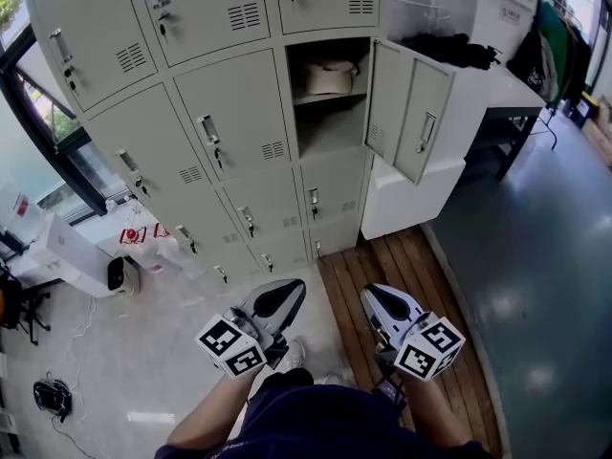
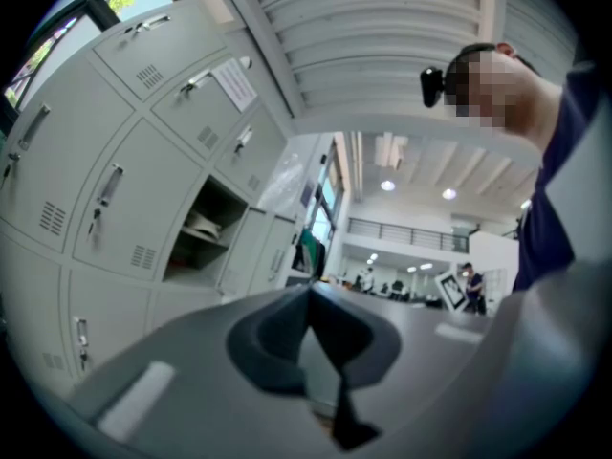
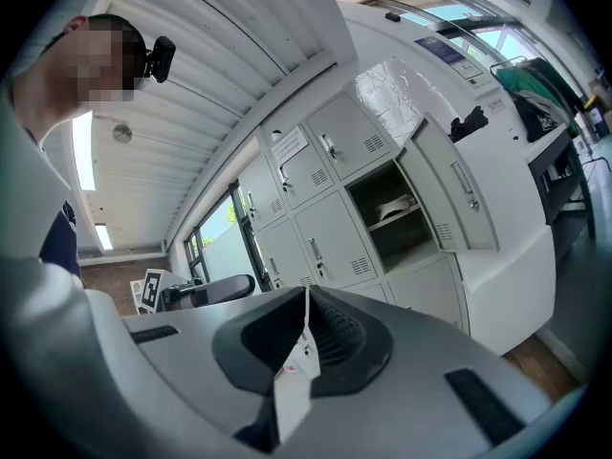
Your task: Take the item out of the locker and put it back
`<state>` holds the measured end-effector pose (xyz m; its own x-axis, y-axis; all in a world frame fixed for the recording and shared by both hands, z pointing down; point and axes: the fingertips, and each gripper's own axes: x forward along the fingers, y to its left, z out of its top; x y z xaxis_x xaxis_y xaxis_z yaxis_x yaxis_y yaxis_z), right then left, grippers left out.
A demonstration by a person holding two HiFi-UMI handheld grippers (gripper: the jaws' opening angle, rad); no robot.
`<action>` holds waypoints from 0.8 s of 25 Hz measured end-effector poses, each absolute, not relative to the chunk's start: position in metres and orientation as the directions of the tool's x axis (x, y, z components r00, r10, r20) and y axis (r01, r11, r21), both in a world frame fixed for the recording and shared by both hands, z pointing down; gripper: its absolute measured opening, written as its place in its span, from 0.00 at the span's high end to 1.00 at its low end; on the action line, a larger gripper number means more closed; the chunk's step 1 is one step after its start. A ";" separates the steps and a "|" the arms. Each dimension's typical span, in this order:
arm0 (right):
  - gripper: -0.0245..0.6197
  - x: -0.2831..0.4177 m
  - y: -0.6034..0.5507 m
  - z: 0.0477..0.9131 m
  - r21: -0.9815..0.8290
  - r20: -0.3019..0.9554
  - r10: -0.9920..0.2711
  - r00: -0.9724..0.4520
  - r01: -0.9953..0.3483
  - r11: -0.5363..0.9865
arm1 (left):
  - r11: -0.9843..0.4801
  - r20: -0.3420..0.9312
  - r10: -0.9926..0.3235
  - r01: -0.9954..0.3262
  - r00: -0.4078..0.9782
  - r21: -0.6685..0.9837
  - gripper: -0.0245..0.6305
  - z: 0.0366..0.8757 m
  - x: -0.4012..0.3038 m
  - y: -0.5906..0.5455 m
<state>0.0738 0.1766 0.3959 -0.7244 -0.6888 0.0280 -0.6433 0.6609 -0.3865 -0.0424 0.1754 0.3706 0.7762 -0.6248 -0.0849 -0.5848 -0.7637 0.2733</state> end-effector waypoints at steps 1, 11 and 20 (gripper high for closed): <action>0.95 0.075 0.173 0.396 -0.385 0.031 -0.691 -0.722 -0.647 0.659 | -0.765 -0.087 -0.623 -0.582 0.777 0.276 0.96 0.371 -0.041 0.171; 0.95 0.079 0.117 0.402 -0.381 0.062 -0.715 -0.696 -0.679 0.628 | -0.775 -0.106 -0.605 -0.552 0.789 0.308 0.96 0.380 -0.039 0.108; 0.95 0.057 0.043 0.409 -0.395 0.069 -0.729 -0.681 -0.689 0.607 | -0.788 -0.103 -0.575 -0.517 0.811 0.334 0.96 0.388 -0.052 0.028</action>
<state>0.0568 0.0435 0.4091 -0.6812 -0.7289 0.0689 -0.6894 0.6069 -0.3954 -0.0524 0.0277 0.3885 0.8114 -0.5755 -0.1025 -0.5170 -0.7883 0.3337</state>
